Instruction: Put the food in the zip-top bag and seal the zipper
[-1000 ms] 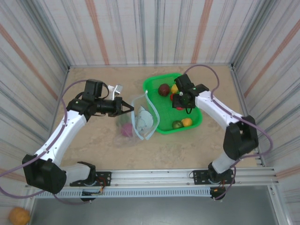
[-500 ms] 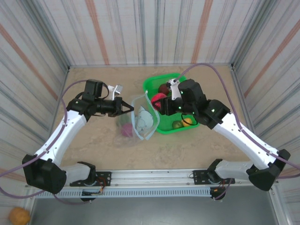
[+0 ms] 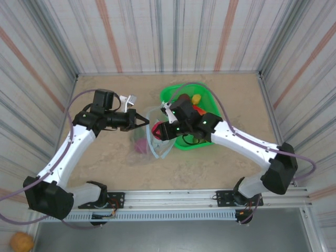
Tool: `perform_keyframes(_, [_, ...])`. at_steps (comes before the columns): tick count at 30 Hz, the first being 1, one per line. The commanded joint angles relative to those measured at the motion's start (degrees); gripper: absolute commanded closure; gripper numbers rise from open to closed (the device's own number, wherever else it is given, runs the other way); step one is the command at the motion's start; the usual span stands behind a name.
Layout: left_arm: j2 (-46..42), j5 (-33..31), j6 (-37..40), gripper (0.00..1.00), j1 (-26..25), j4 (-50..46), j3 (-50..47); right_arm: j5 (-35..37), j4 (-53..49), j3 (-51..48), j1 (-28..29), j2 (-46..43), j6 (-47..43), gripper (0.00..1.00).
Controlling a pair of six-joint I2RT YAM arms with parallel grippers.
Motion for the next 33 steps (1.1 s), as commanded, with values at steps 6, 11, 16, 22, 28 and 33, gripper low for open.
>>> perform_keyframes(6, [-2.15,-0.42,0.94,1.0,0.53,-2.03,2.04,5.43,-1.73,6.44,1.01,9.62,7.73,0.4])
perform_keyframes(11, [-2.2,-0.66,1.2,1.0,0.52,-2.29,2.34,6.29,-0.93,8.53,1.52,12.85,10.01,0.4])
perform_keyframes(16, [-2.24,-1.1,1.56,1.0,0.53,-2.66,2.79,3.67,1.83,8.07,1.96,13.42,10.2,0.35])
perform_keyframes(22, [-2.06,-1.82,2.0,1.0,0.55,-3.18,3.28,1.61,5.09,5.9,1.98,11.43,10.29,0.14])
perform_keyframes(28, [-1.97,-1.98,1.99,1.0,0.61,-3.17,3.19,1.84,5.95,4.36,1.8,8.68,10.03,0.17])
perform_keyframes(33, [-2.24,-2.68,2.64,1.0,0.55,-3.93,3.26,2.54,5.43,4.0,1.47,6.26,9.14,0.31])
